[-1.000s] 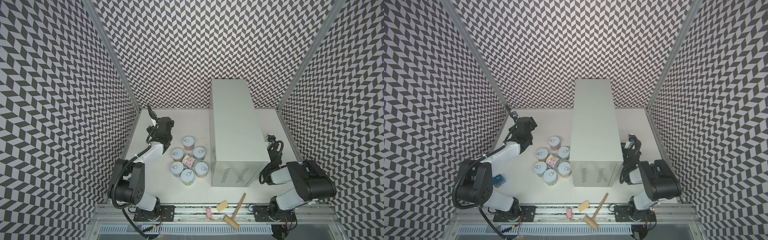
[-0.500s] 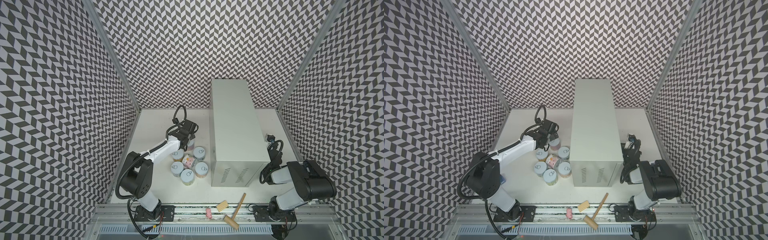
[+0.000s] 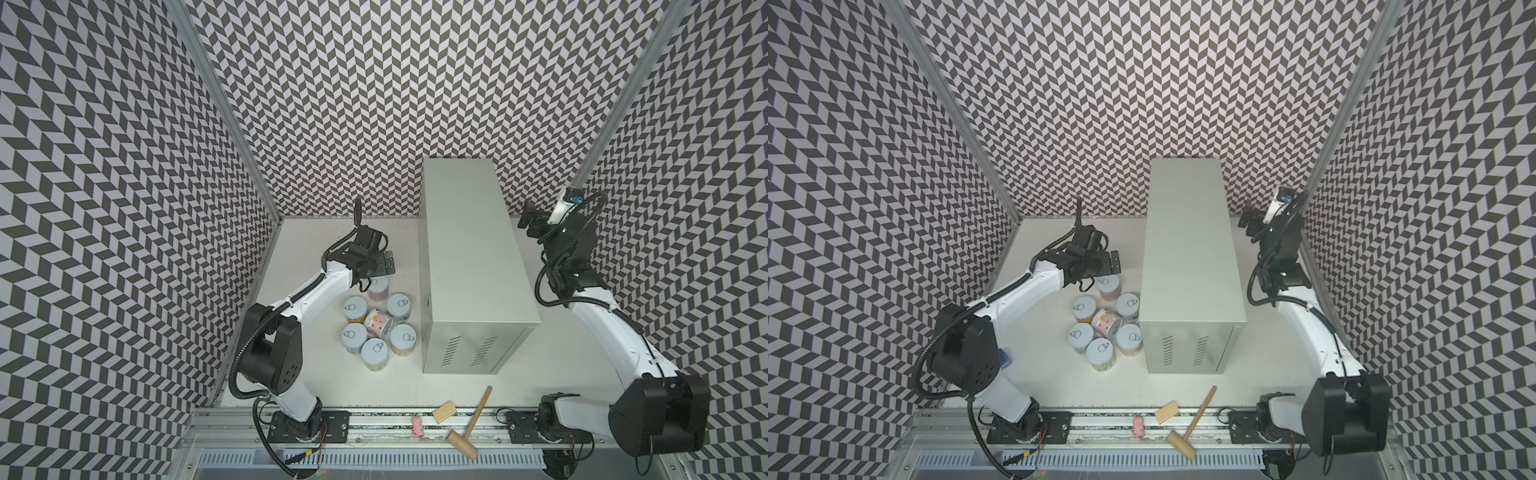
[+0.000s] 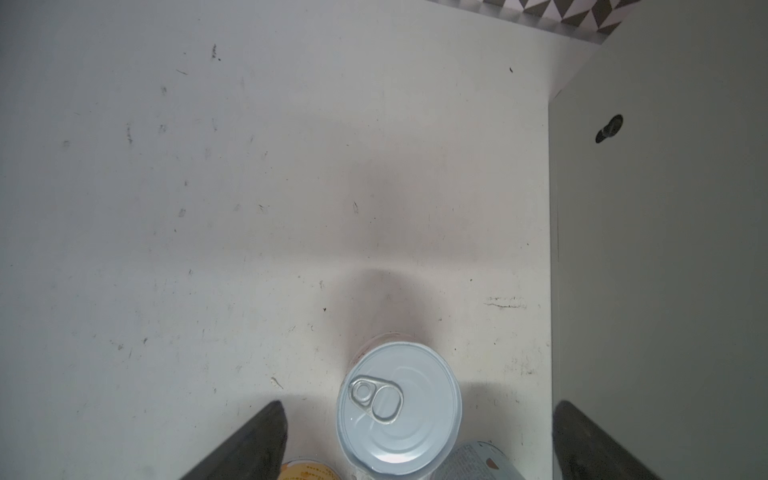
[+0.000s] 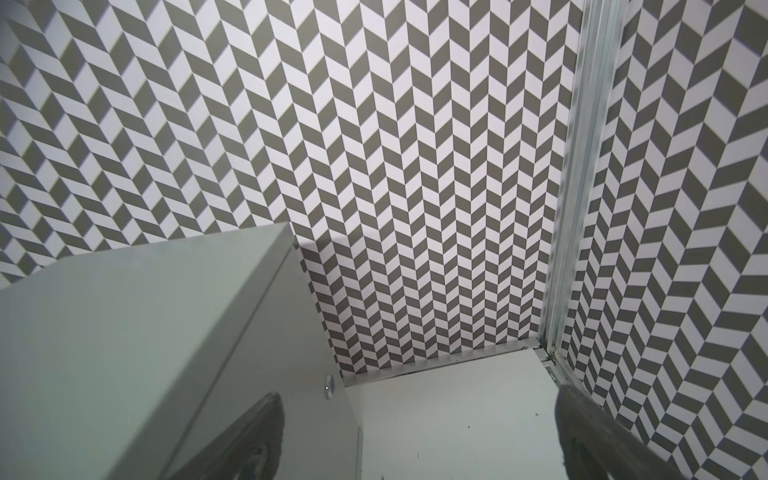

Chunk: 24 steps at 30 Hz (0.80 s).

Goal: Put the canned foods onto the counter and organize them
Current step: 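Grasp the pink-labelled can with the left gripper while the right arm rises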

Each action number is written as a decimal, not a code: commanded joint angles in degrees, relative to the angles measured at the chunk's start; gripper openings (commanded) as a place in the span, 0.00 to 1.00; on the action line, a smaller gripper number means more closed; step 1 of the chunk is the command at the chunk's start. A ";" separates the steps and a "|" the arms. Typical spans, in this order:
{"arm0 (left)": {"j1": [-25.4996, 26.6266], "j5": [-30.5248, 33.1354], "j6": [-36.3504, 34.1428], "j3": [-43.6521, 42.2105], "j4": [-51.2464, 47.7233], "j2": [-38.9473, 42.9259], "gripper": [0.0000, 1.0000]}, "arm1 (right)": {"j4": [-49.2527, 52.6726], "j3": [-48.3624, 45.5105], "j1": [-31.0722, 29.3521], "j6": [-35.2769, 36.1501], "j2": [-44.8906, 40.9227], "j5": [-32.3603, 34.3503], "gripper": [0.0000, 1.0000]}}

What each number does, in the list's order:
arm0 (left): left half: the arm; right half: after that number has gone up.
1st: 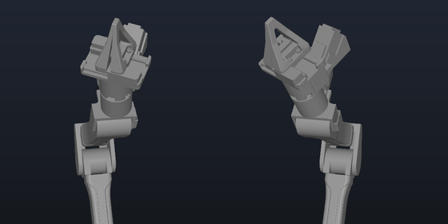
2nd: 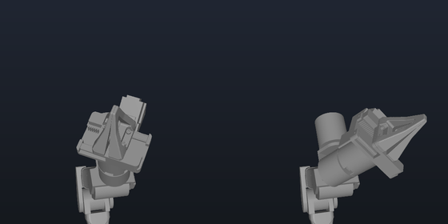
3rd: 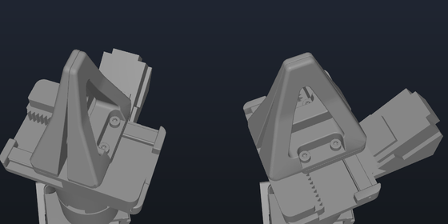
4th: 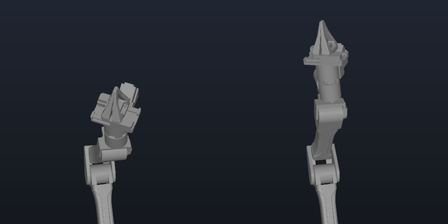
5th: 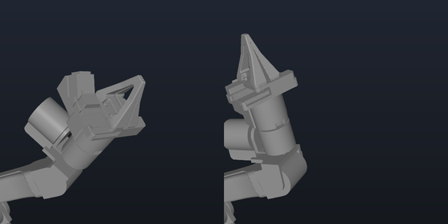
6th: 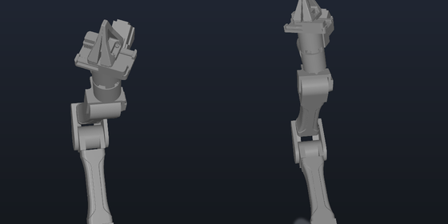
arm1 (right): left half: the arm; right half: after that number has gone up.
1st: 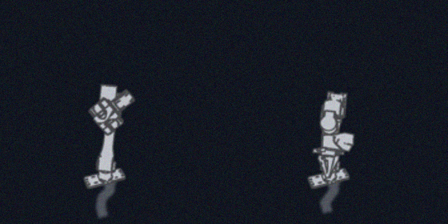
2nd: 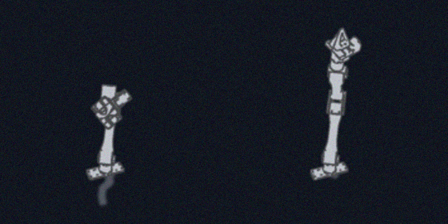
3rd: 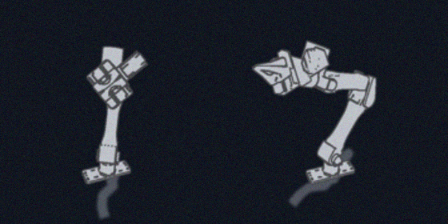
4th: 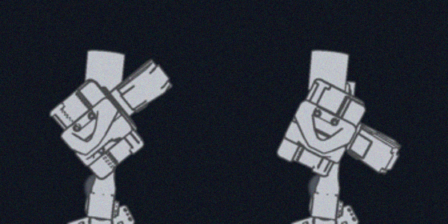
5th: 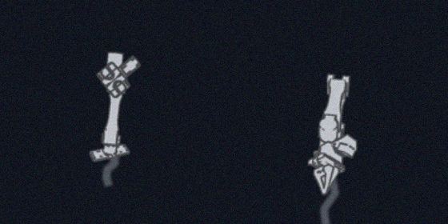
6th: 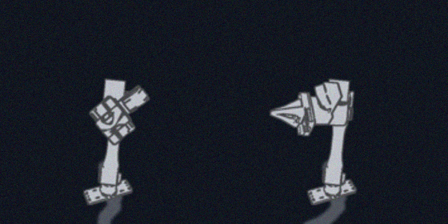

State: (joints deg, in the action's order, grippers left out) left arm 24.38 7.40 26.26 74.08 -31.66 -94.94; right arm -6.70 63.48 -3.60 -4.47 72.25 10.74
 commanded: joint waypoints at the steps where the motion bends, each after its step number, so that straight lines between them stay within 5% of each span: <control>1: -0.54 -2.37 -3.50 1.57 -2.84 -2.74 1.00 | 16.29 3.65 0.08 0.64 -3.70 -3.42 0.99; 9: -0.07 0.34 -5.72 1.42 -5.73 -7.02 1.00 | 25.86 9.60 -2.74 2.74 -12.39 -11.79 0.99; 12: -0.21 1.10 -6.30 0.99 -5.41 -7.58 1.00 | 28.26 12.51 -6.92 3.30 -14.36 -15.61 0.99; 16: -0.28 0.75 -7.16 1.29 -5.20 -8.74 1.00 | 33.81 18.61 -17.69 5.96 -14.29 -10.27 0.99; 24: -0.28 1.04 -7.62 2.43 -6.35 -10.51 0.95 | 43.55 29.15 -26.55 6.07 -9.78 -15.24 0.99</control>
State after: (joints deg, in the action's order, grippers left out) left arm 24.23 7.25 19.11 75.13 -36.32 -104.38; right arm 32.53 90.63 -27.79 0.84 60.93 -2.81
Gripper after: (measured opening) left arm 0.956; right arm 0.993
